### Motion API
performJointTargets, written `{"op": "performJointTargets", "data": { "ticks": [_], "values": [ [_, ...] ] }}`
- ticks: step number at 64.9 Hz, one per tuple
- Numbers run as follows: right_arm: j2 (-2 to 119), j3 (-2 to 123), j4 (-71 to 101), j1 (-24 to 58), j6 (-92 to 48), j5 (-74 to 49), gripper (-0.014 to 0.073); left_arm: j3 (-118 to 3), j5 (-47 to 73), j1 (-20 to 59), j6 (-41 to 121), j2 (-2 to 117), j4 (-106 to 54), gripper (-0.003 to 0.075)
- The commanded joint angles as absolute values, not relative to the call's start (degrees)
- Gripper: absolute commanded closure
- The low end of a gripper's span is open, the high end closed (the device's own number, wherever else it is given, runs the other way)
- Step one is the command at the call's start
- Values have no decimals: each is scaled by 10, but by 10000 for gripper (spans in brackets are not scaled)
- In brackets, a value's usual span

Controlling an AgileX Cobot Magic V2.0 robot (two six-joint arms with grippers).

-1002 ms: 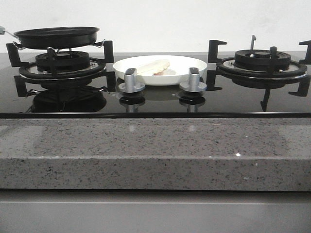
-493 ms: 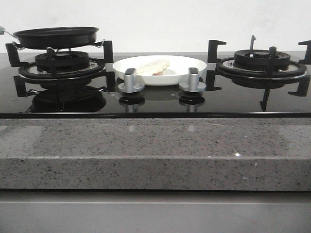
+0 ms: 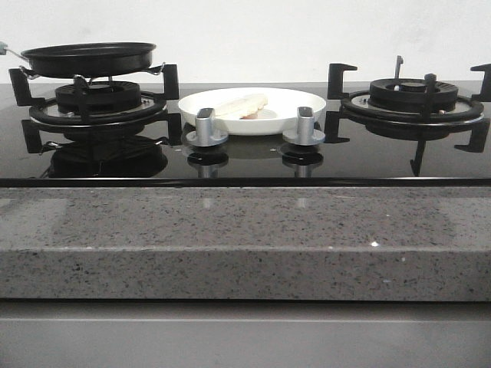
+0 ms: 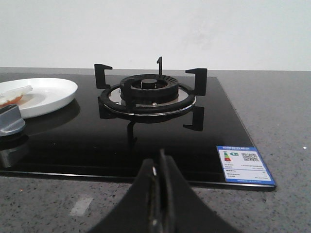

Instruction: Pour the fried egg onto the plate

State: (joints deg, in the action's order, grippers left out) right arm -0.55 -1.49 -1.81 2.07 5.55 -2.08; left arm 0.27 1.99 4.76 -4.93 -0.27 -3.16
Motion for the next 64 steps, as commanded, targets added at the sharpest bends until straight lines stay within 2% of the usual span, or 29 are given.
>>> {"op": "performJointTargets", "data": {
  "ticks": [1, 14, 64],
  "values": [
    [-17, -13, -25, 19, 56, 29, 660, 6, -28, 47, -56, -13, -36, 739],
    [-17, -13, -15, -11, 56, 29, 660, 6, -28, 47, -56, -13, -36, 739],
    [-17, -13, -15, -11, 56, 29, 660, 6, -28, 47, -56, -13, -36, 739]
  ]
}}
